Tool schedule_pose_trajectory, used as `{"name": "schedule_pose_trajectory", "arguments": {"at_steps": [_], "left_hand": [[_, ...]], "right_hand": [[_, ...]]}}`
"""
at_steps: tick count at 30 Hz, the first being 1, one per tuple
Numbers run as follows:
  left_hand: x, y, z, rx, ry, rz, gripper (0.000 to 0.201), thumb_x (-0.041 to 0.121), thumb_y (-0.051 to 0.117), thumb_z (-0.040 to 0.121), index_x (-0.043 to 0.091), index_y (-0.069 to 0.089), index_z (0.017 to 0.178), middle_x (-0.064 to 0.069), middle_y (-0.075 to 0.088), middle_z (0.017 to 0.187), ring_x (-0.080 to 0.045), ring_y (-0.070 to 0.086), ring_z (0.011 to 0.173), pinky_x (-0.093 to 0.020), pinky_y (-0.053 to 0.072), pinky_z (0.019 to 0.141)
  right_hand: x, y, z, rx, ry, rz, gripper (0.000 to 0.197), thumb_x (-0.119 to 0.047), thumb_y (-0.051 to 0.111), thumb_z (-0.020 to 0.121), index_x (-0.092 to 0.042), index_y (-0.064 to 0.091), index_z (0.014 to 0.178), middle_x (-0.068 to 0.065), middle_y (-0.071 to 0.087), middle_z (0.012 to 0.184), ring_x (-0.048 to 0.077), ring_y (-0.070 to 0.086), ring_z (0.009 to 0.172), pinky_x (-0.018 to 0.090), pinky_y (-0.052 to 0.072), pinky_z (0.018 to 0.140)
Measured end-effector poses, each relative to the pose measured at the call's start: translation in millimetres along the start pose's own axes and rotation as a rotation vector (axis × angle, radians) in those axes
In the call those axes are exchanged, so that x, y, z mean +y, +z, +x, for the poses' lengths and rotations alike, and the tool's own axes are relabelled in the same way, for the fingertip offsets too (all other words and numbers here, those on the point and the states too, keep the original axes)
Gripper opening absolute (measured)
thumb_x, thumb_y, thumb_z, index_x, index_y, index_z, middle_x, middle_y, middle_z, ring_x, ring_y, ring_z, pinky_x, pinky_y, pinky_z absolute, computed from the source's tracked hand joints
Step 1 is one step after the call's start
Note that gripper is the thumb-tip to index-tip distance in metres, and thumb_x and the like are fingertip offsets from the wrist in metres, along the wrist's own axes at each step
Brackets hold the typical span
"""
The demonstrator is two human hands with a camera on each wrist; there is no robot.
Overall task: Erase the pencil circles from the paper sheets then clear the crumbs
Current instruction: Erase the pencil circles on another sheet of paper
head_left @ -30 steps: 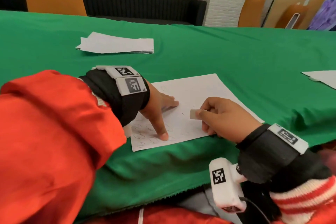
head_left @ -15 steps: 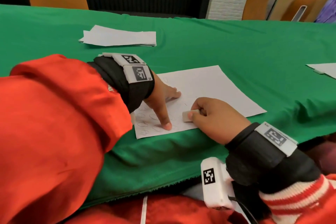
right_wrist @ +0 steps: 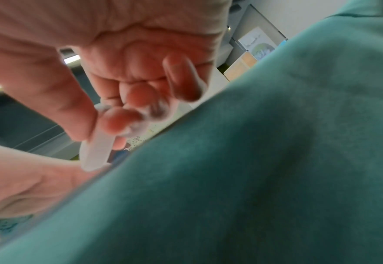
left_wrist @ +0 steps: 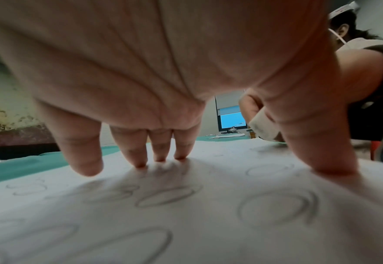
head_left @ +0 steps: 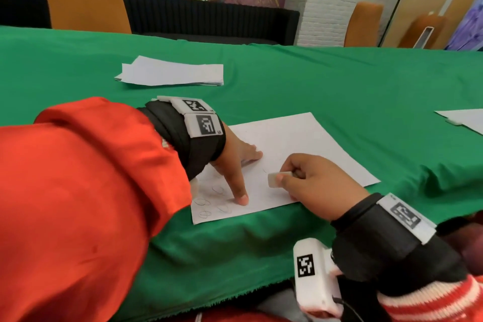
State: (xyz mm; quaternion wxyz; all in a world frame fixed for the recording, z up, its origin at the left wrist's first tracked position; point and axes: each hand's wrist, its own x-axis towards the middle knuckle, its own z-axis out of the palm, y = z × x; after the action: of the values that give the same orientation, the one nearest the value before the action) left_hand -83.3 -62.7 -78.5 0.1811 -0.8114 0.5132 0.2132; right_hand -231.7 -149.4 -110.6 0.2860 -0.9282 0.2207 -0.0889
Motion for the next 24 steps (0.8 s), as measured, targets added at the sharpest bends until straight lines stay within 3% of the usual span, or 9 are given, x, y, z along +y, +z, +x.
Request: {"name": "schedule_pose_trajectory", "arguments": {"at_steps": [9, 13, 17, 21, 24], "left_hand": [[0, -1, 8, -0.043, -0.012, 0.0, 0.113, 0.057, 0.069, 0.074, 0.026, -0.008, 0.151, 0.011, -0.011, 0.158, -0.01, 0.002, 0.146, -0.035, 0.004, 0.119], [-1, 0, 8, -0.037, -0.022, 0.013, 0.113, 0.057, 0.069, 0.073, 0.027, -0.008, 0.151, 0.012, -0.01, 0.158, -0.01, 0.002, 0.146, -0.035, 0.005, 0.119], [-2, 1, 9, -0.031, -0.015, -0.007, 0.114, 0.057, 0.07, 0.072, 0.027, -0.007, 0.151, 0.011, -0.01, 0.158, -0.011, 0.003, 0.146, -0.036, 0.006, 0.119], [-2, 1, 9, -0.018, -0.018, -0.001, 0.114, 0.057, 0.07, 0.073, 0.027, -0.006, 0.151, 0.01, -0.009, 0.159, -0.011, 0.004, 0.146, -0.034, 0.006, 0.119], [-1, 2, 8, -0.01, -0.016, -0.005, 0.112, 0.055, 0.069, 0.074, 0.026, -0.006, 0.152, 0.009, -0.008, 0.159, -0.011, 0.004, 0.146, -0.033, 0.006, 0.119]], "right_hand": [[0, 1, 4, -0.154, -0.063, -0.082, 0.012, -0.03, 0.055, 0.089, -0.021, 0.06, 0.083, -0.008, 0.047, 0.06, 0.004, 0.043, 0.058, 0.02, 0.031, 0.052], [-1, 5, 5, -0.089, -0.083, -0.123, 0.013, -0.029, 0.05, 0.091, -0.023, 0.056, 0.082, -0.007, 0.046, 0.063, 0.007, 0.043, 0.061, 0.02, 0.031, 0.053], [-3, 3, 3, -0.171, -0.098, -0.109, 0.015, -0.031, 0.055, 0.089, -0.019, 0.061, 0.083, -0.006, 0.05, 0.063, 0.005, 0.043, 0.059, 0.021, 0.034, 0.058], [-4, 6, 6, -0.102, -0.084, -0.112, 0.015, -0.03, 0.053, 0.09, -0.022, 0.056, 0.078, -0.007, 0.048, 0.062, 0.004, 0.042, 0.058, 0.022, 0.031, 0.053], [-7, 3, 5, -0.184, -0.092, -0.11, 0.014, -0.028, 0.056, 0.089, -0.02, 0.059, 0.078, -0.006, 0.046, 0.057, 0.004, 0.041, 0.054, 0.022, 0.03, 0.053]]}}
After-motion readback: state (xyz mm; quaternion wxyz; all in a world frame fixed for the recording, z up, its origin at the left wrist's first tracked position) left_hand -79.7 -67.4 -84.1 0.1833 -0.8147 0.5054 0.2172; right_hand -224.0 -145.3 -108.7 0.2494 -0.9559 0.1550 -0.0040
